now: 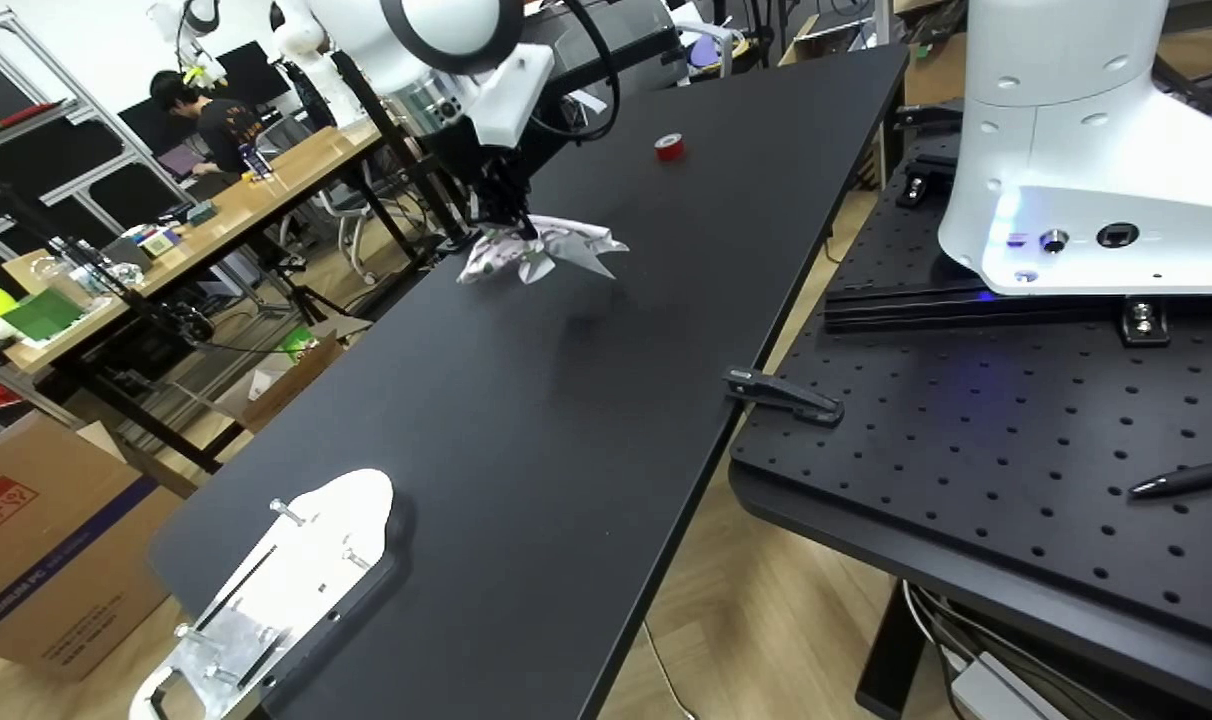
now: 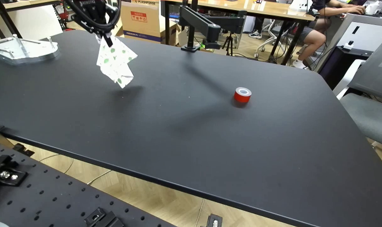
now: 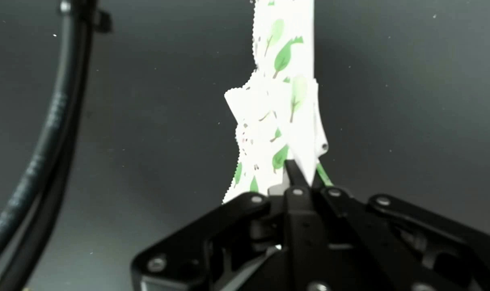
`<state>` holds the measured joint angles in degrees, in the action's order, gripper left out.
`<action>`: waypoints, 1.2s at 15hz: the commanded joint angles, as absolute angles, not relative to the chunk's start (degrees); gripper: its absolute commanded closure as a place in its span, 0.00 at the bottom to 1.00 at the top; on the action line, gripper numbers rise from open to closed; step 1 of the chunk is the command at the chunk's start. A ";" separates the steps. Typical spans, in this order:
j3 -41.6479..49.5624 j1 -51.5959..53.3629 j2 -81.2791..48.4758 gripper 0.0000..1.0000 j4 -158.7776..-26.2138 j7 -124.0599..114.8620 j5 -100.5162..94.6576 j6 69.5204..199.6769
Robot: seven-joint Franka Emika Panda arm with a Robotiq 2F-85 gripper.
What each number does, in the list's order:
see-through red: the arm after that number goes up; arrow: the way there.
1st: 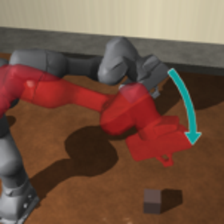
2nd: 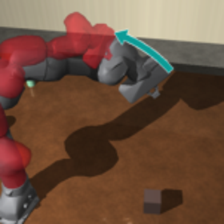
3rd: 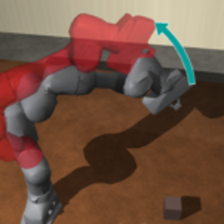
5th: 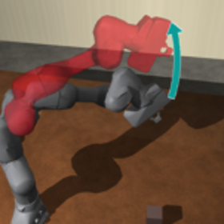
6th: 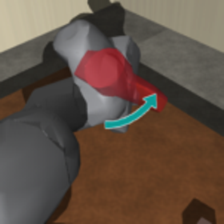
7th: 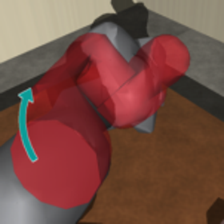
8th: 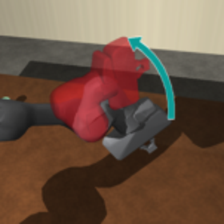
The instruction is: Hang the cloth on the black stand
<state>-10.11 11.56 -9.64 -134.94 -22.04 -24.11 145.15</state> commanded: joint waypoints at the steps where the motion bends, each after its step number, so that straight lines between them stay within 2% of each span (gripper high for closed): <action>1: -8.97 13.24 1.01 0.99 -136.62 -29.09 -22.08 138.36; 11: -8.29 1.91 23.01 0.99 -136.27 -33.33 -16.05 133.24; 18: -3.68 -6.35 22.01 0.99 -134.07 -30.75 -9.69 135.00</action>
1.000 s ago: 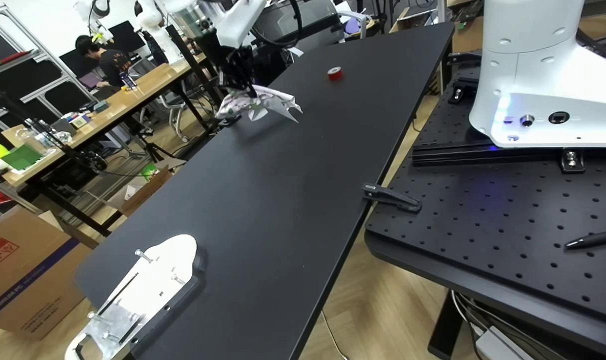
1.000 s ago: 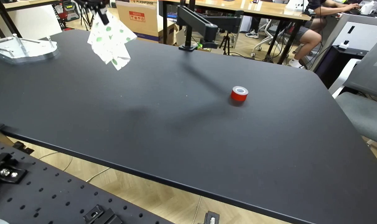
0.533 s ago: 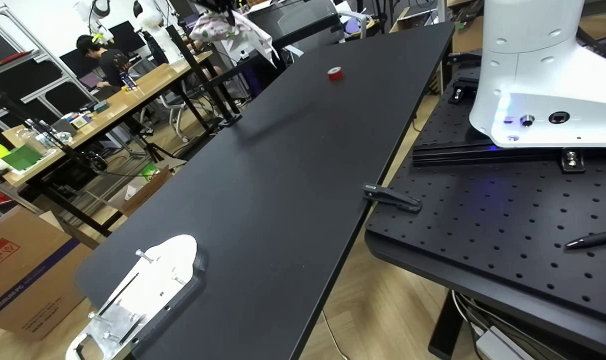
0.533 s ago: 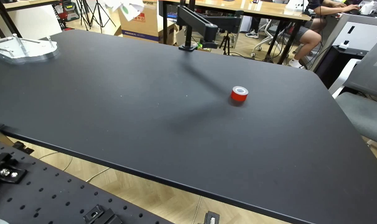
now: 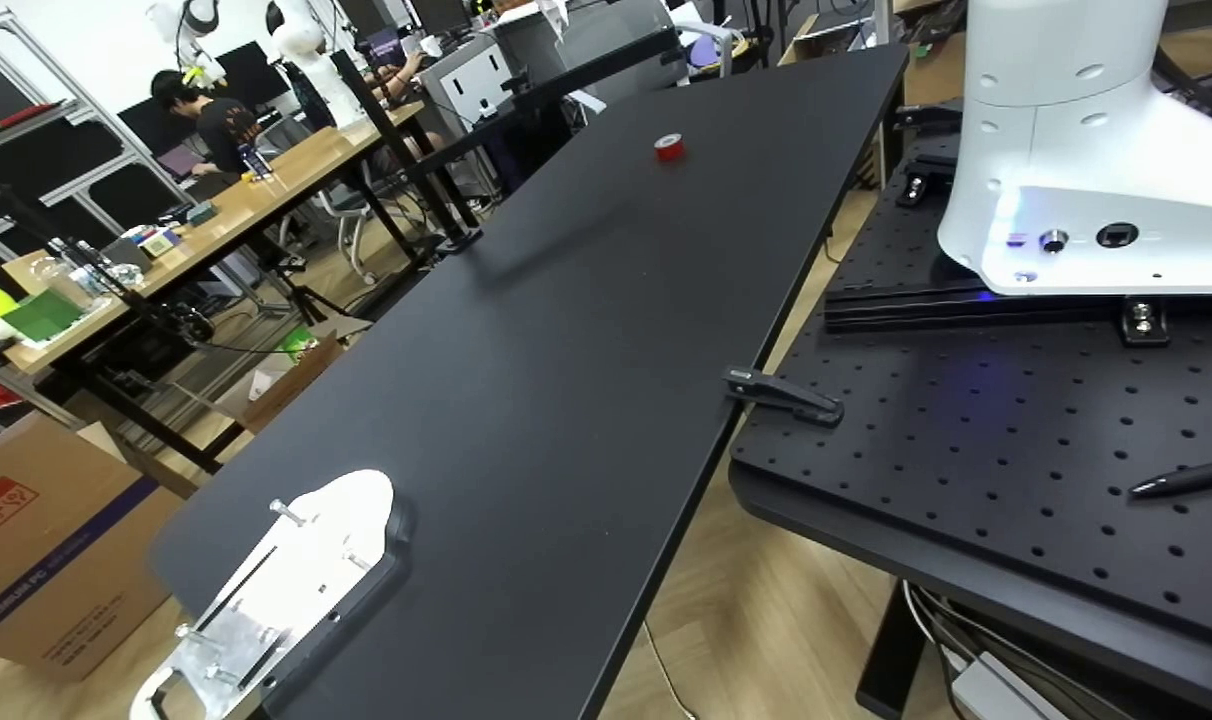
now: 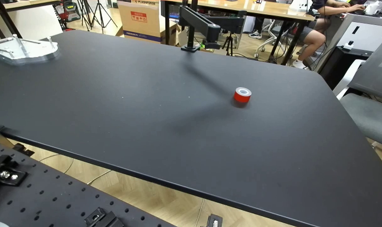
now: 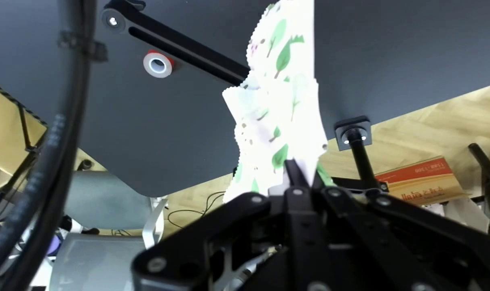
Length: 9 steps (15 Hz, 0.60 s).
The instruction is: Hang the cloth on the black stand
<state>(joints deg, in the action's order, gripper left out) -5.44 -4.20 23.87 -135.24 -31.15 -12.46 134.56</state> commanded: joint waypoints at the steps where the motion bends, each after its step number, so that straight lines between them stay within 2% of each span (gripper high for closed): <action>1: -3.10 -7.22 21.42 0.99 -134.05 -30.69 -9.05 135.19; 9: 1.04 -10.67 17.97 0.99 -136.16 -29.60 -5.74 135.11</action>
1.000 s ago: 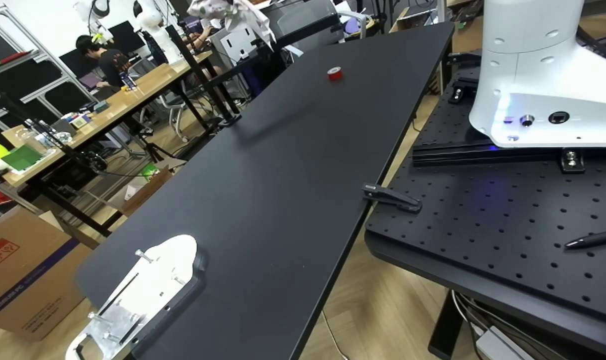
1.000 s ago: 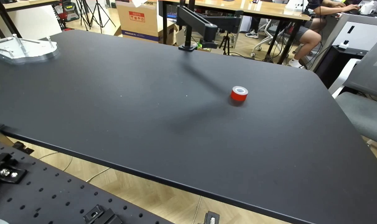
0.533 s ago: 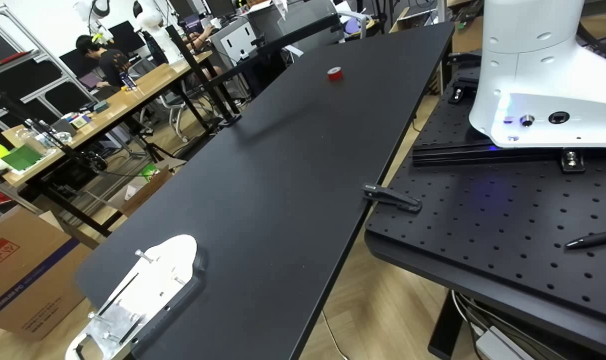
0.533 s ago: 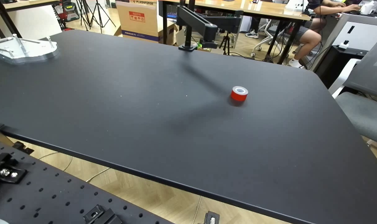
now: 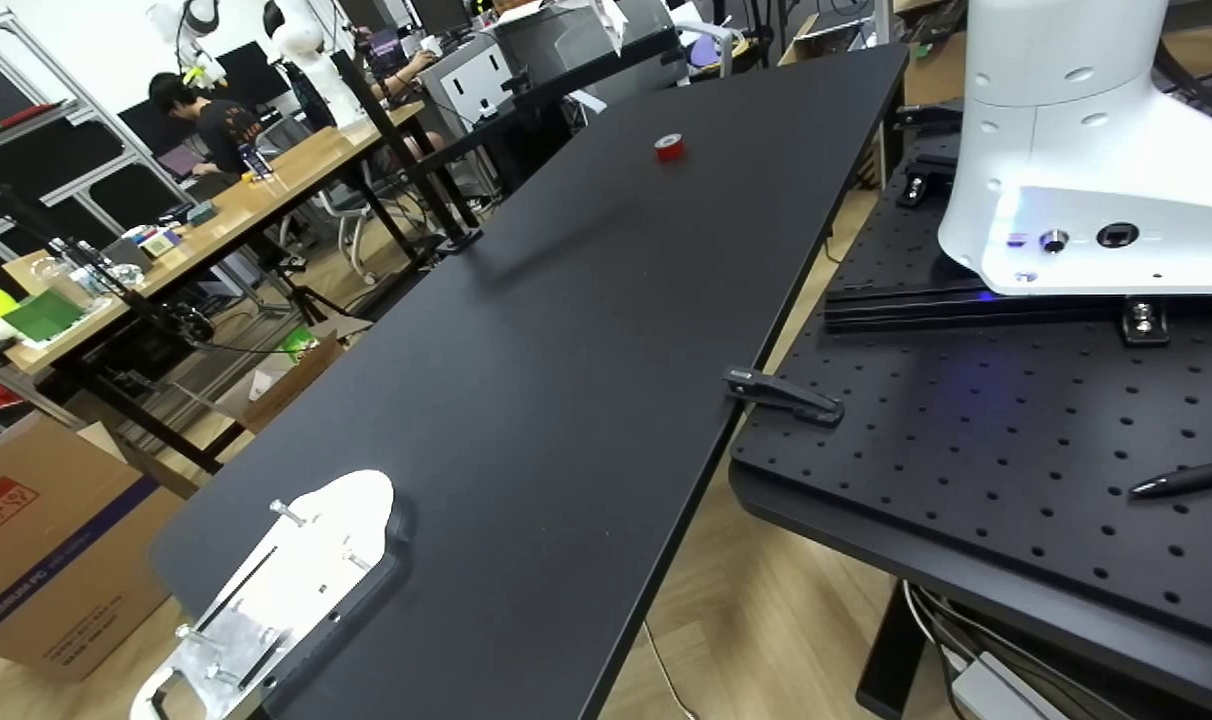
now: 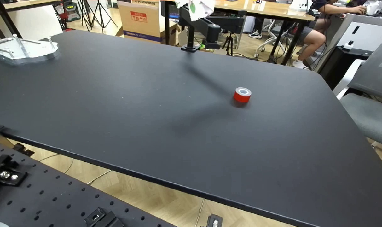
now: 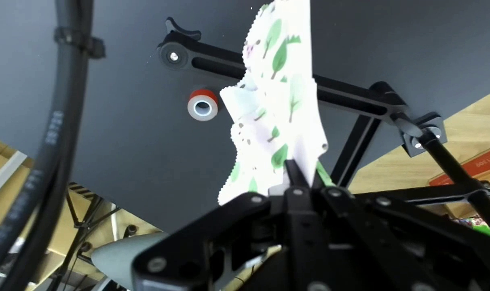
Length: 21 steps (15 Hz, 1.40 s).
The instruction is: Hang the cloth on the black stand
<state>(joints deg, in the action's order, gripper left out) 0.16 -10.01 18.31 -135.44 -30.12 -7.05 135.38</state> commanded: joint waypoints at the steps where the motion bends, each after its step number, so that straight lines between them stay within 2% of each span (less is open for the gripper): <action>1: 1.28 -10.88 17.67 0.99 -136.64 -29.62 -5.75 135.10; 20: 5.40 -11.27 11.10 0.99 -140.32 -27.96 -2.04 134.69; 21: 5.45 -11.11 10.86 0.72 -140.13 -27.47 -1.69 134.23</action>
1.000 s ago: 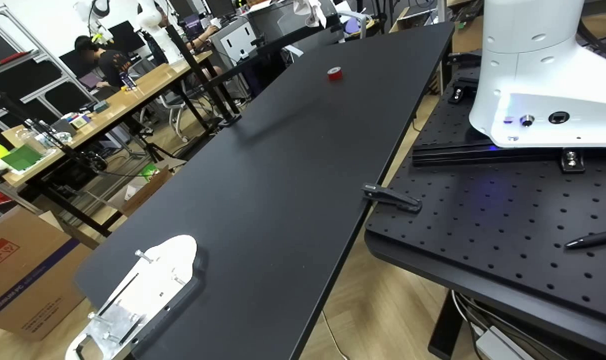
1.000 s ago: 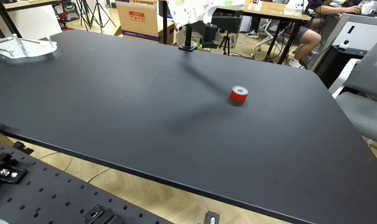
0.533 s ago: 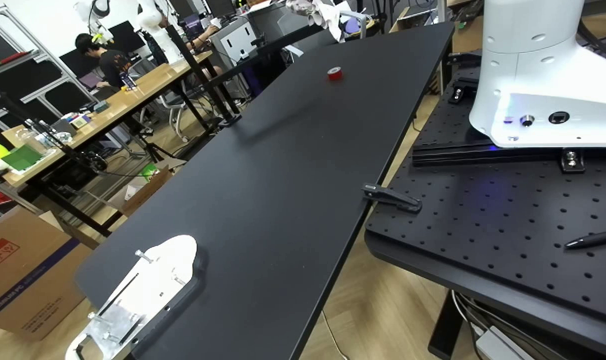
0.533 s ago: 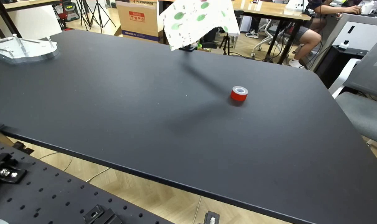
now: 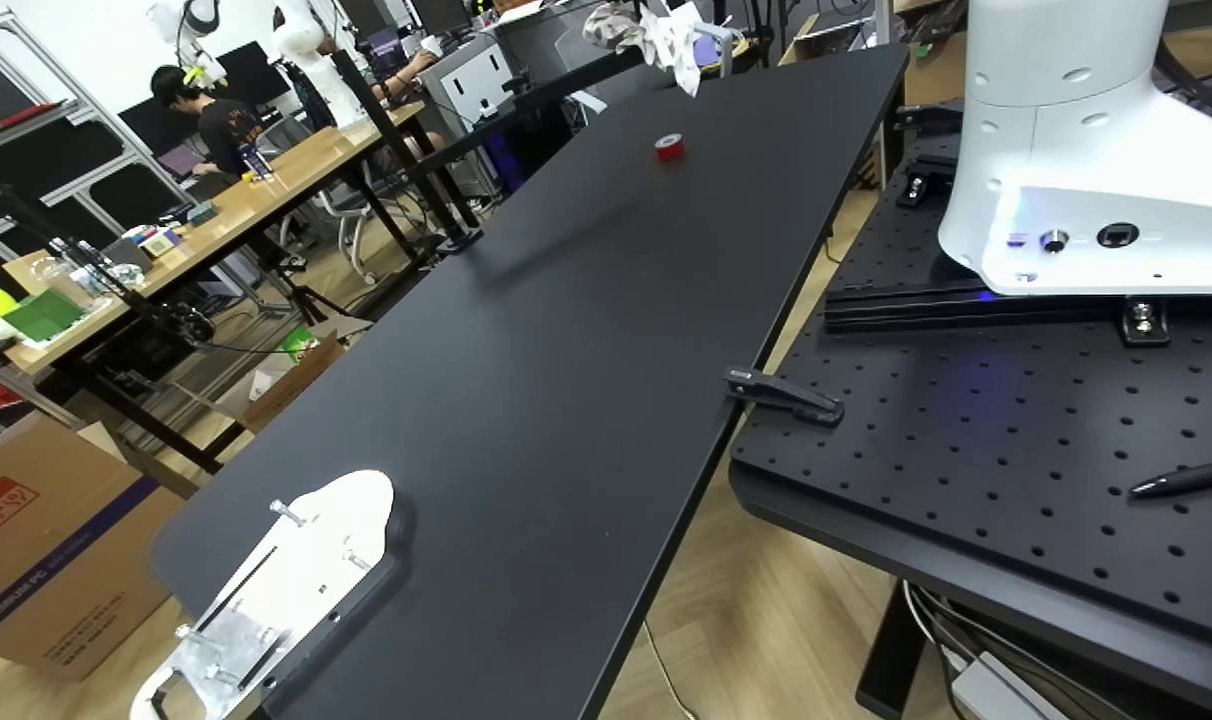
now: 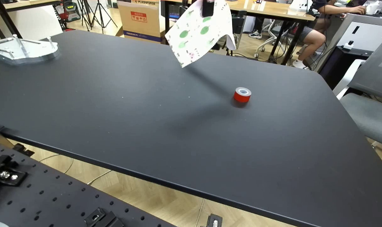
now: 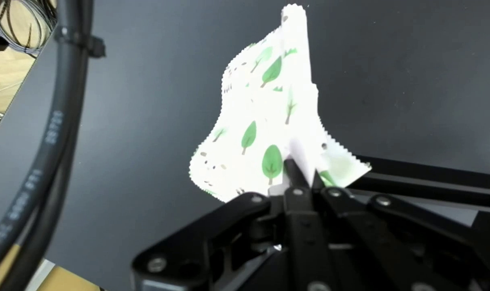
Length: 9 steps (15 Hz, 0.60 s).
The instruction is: Hang the cloth on the black stand
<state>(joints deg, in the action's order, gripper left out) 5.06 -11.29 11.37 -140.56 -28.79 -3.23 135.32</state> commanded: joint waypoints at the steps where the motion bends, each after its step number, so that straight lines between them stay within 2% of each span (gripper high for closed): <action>1: 5.43 -11.03 10.74 0.71 -140.12 -27.29 -1.53 134.29; 9: 4.03 -9.89 13.43 0.17 -140.81 -26.52 -1.81 134.15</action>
